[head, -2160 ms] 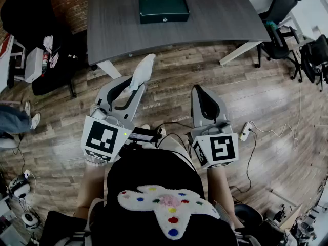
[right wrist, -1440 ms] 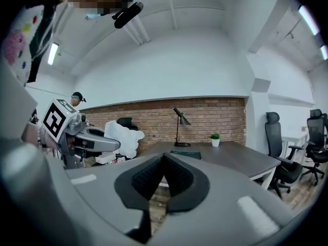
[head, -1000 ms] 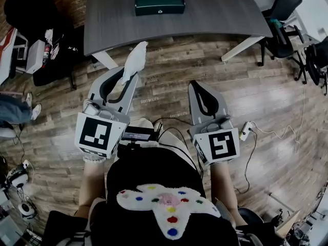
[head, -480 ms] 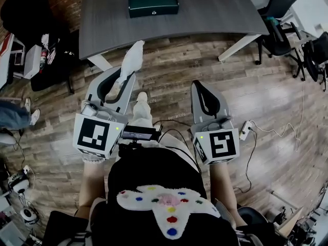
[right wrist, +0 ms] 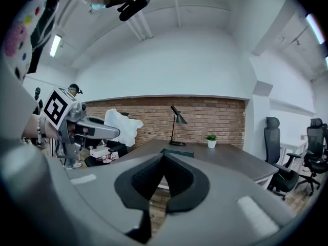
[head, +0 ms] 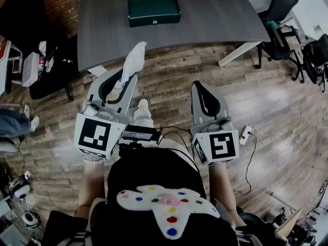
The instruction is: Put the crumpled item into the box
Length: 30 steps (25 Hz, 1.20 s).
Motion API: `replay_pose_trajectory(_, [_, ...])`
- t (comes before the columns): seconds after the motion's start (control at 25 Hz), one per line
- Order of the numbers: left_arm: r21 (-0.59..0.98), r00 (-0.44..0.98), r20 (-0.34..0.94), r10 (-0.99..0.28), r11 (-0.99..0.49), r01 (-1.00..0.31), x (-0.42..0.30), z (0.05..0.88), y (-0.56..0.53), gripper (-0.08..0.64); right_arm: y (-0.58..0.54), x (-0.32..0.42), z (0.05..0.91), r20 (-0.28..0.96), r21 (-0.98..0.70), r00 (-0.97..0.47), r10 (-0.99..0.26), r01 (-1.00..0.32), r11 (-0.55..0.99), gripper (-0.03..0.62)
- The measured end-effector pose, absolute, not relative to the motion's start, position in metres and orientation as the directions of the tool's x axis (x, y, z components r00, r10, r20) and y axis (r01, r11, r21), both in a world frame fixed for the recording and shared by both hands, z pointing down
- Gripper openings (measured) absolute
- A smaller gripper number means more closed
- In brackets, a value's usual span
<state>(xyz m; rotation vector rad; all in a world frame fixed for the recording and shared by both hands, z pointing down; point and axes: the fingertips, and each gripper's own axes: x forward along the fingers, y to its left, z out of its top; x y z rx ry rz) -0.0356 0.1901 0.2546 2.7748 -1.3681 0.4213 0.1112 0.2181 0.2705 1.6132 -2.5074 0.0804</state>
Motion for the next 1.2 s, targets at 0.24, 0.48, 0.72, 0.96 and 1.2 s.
replay_pose_trajectory(0.24, [-0.096, 0.590, 0.250, -0.767, -0.626, -0.774, -0.044, 0.256, 0.135, 0.084, 0.164, 0.098, 0.270, 0.171, 0.043, -0.406, -0.898, -0.907, 0.419, 0.009])
replay_pose_trajectory(0.48, [-0.083, 0.610, 0.254, -0.751, -0.645, -0.760, -0.052, 0.255, 0.075, 0.084, 0.105, 0.087, 0.266, 0.176, 0.045, -0.386, -0.905, -0.916, 0.399, 0.009])
replay_pose_trajectory(0.72, [-0.096, 0.649, 0.265, -0.713, -0.689, -0.718, -0.061, 0.256, 0.019, 0.084, 0.048, 0.072, 0.266, 0.187, 0.037, -0.364, -0.913, -0.926, 0.377, 0.009])
replay_pose_trajectory(0.96, [-0.081, 0.664, 0.266, -0.699, -0.703, -0.707, -0.078, 0.259, -0.033, 0.084, -0.001, 0.054, 0.268, 0.204, 0.042, -0.340, -0.918, -0.934, 0.355, 0.009])
replay_pose_trajectory(1.2, [-0.068, 0.681, 0.268, -0.682, -0.718, -0.692, -0.092, 0.265, -0.070, 0.084, -0.034, 0.042, 0.272, 0.213, 0.042, -0.314, -0.925, -0.943, 0.330, 0.009])
